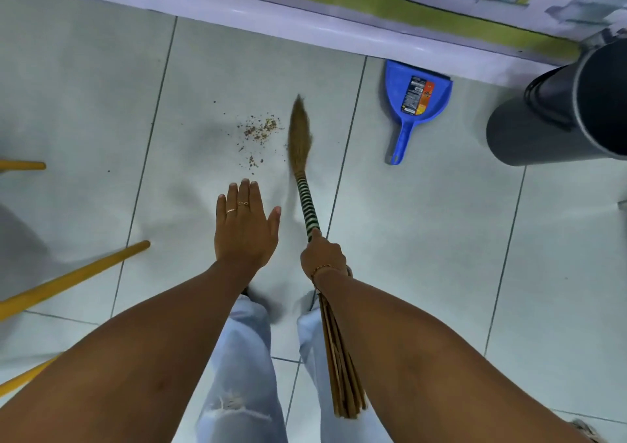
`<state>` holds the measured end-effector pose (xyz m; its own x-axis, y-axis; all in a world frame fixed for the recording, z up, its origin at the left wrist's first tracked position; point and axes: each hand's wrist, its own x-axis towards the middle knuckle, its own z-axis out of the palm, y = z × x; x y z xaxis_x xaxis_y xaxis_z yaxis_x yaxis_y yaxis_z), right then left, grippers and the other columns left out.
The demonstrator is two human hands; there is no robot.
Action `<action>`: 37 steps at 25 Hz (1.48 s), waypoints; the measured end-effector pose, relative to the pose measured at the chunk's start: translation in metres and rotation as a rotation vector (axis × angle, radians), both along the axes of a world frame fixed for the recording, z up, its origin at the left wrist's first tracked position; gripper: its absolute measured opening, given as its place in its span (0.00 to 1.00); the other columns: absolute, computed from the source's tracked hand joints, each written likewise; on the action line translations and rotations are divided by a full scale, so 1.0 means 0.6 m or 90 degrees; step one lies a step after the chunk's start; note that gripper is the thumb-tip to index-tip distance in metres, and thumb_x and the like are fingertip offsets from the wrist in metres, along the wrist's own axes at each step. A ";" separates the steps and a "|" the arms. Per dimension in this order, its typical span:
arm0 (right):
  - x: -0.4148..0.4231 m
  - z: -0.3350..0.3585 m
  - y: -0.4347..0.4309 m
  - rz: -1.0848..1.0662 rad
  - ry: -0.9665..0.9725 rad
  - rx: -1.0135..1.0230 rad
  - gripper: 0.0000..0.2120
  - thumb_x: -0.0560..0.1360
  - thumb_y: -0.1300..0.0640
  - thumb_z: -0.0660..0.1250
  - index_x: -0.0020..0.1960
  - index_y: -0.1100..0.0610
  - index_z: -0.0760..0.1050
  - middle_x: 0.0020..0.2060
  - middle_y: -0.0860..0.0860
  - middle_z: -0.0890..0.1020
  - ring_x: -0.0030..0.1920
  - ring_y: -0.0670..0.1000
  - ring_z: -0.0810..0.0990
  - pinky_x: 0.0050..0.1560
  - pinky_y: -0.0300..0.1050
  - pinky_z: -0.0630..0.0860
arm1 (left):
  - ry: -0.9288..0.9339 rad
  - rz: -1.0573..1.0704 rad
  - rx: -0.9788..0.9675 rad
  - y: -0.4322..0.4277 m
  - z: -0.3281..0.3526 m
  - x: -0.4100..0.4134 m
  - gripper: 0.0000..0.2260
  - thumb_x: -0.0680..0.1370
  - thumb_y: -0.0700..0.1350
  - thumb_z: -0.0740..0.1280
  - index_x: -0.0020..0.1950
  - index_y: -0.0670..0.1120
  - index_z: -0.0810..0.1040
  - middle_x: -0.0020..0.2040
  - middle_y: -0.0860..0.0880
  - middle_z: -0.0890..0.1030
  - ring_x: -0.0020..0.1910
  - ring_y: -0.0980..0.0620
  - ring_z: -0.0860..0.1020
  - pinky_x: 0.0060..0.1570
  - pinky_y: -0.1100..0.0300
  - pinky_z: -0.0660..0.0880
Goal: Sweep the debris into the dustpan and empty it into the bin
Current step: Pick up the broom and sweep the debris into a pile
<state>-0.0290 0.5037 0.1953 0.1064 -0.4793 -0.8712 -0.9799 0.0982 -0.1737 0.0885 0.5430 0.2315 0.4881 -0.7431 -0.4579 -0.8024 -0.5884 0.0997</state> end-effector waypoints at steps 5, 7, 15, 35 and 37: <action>0.098 -0.010 0.018 0.024 0.002 0.006 0.22 0.80 0.56 0.52 0.73 0.54 0.60 0.61 0.60 0.76 0.61 0.61 0.75 0.57 0.52 0.74 | 0.009 0.013 0.003 0.046 -0.005 0.075 0.28 0.80 0.54 0.52 0.74 0.37 0.56 0.75 0.38 0.61 0.75 0.40 0.57 0.74 0.46 0.52; 0.133 -0.011 0.026 0.032 0.001 0.007 0.22 0.79 0.56 0.53 0.73 0.53 0.61 0.60 0.59 0.77 0.60 0.61 0.76 0.56 0.52 0.75 | 0.008 0.008 0.001 0.060 -0.005 0.108 0.28 0.80 0.54 0.52 0.74 0.37 0.56 0.75 0.38 0.61 0.75 0.40 0.57 0.74 0.46 0.52; 0.154 0.046 0.101 -0.078 -0.053 -0.072 0.25 0.80 0.54 0.50 0.76 0.44 0.51 0.55 0.61 0.79 0.52 0.61 0.78 0.47 0.48 0.71 | 0.016 -0.037 -0.010 0.107 0.021 0.195 0.27 0.80 0.53 0.54 0.73 0.36 0.57 0.74 0.37 0.63 0.74 0.39 0.59 0.74 0.44 0.54; 0.335 0.055 0.216 -0.214 -0.006 0.116 0.19 0.81 0.58 0.52 0.70 0.61 0.63 0.66 0.59 0.73 0.65 0.59 0.73 0.62 0.49 0.71 | 0.031 -0.024 -0.008 0.182 0.035 0.299 0.28 0.80 0.54 0.53 0.74 0.37 0.56 0.75 0.38 0.61 0.75 0.40 0.56 0.74 0.45 0.52; 0.349 0.051 0.198 -0.206 -0.013 0.111 0.18 0.80 0.58 0.53 0.68 0.62 0.66 0.64 0.59 0.75 0.63 0.59 0.74 0.58 0.47 0.72 | 0.029 -0.019 -0.008 0.179 0.037 0.302 0.28 0.80 0.54 0.52 0.74 0.38 0.55 0.75 0.38 0.60 0.76 0.40 0.55 0.74 0.46 0.51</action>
<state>0.1802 0.6225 0.2261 -0.0092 -0.3353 -0.9421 -0.8896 0.4329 -0.1454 0.2696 0.6504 0.2534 0.4452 -0.7623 -0.4698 -0.8138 -0.5633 0.1429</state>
